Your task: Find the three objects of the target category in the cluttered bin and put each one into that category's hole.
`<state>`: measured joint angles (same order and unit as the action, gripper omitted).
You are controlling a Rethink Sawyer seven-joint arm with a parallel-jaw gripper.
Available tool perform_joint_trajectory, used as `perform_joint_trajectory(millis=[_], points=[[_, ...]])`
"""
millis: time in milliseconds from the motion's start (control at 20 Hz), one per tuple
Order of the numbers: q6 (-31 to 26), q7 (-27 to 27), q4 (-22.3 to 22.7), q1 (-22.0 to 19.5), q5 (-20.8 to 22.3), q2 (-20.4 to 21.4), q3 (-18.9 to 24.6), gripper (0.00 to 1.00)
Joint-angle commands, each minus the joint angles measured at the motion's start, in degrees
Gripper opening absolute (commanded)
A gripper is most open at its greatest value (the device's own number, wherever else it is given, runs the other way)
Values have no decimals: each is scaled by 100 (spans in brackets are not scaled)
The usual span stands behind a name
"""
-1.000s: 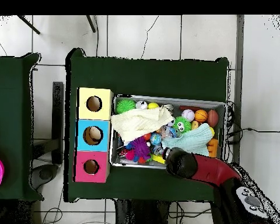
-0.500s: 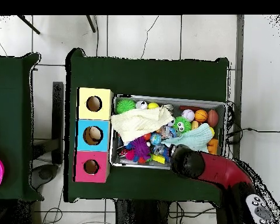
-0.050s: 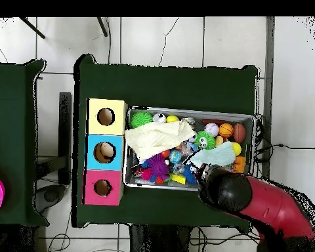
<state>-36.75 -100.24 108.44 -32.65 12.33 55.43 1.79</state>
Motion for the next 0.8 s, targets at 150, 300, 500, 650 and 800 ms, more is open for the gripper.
perform_joint_trajectory(millis=[150,300,500,650,800], points=[[-1095,16,529,141,-379,1118,115,0],[-1436,99,583,179,-416,1436,24,0],[-1877,182,559,247,-450,1794,-71,0],[-1900,127,599,277,-470,1840,-76,0],[-1823,23,622,301,-484,1765,-45,0]])
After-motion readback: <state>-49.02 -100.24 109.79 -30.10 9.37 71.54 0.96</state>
